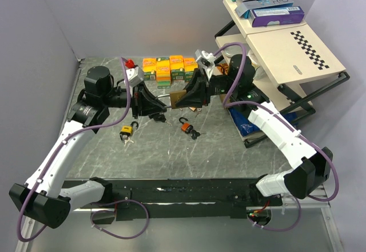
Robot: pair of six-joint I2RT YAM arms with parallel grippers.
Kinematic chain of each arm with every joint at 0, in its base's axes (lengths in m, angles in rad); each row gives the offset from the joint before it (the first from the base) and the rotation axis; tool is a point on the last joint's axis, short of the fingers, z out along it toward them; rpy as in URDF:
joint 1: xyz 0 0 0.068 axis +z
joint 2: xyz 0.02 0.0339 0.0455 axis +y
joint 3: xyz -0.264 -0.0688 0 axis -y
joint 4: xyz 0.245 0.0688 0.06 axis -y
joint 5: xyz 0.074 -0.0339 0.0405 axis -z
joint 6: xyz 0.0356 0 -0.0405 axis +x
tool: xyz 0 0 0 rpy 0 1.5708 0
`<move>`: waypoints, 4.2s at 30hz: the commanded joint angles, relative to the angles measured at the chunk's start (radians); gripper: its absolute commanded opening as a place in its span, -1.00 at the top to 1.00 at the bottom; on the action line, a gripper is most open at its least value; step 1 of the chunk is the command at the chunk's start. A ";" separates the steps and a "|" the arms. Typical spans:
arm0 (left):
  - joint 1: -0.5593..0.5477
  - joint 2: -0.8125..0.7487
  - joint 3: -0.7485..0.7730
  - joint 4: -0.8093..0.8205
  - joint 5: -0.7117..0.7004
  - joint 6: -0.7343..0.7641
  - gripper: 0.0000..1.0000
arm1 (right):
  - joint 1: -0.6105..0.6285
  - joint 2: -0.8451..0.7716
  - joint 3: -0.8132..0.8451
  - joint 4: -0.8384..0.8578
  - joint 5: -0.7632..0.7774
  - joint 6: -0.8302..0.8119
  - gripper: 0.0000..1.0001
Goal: Lock with the key
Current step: Lock the lock.
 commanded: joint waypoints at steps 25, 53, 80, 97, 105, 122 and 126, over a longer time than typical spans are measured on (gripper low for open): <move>-0.157 0.199 0.063 0.628 -0.095 -0.320 0.98 | 0.160 0.142 0.005 0.307 -0.028 0.164 1.00; -0.120 0.126 0.017 0.445 -0.051 -0.179 0.98 | 0.104 0.080 -0.017 0.117 -0.032 0.095 1.00; -0.001 0.070 0.116 -0.347 -0.008 0.489 0.98 | 0.064 0.120 0.264 -0.868 0.159 -0.707 -0.08; 0.200 -0.012 -0.078 0.264 -0.105 -0.354 -0.93 | 0.020 0.011 0.036 -0.239 0.302 -0.269 1.00; 0.366 0.006 -0.080 0.280 -0.422 -0.897 -0.93 | 0.029 0.019 -0.058 0.120 0.619 -0.047 1.00; 0.404 0.069 -0.103 0.292 -0.497 -1.099 -0.93 | 0.209 0.237 0.038 0.329 0.907 -0.041 1.00; 0.386 0.069 -0.123 0.297 -0.513 -1.108 -0.93 | 0.222 0.263 0.061 0.350 0.929 -0.034 1.00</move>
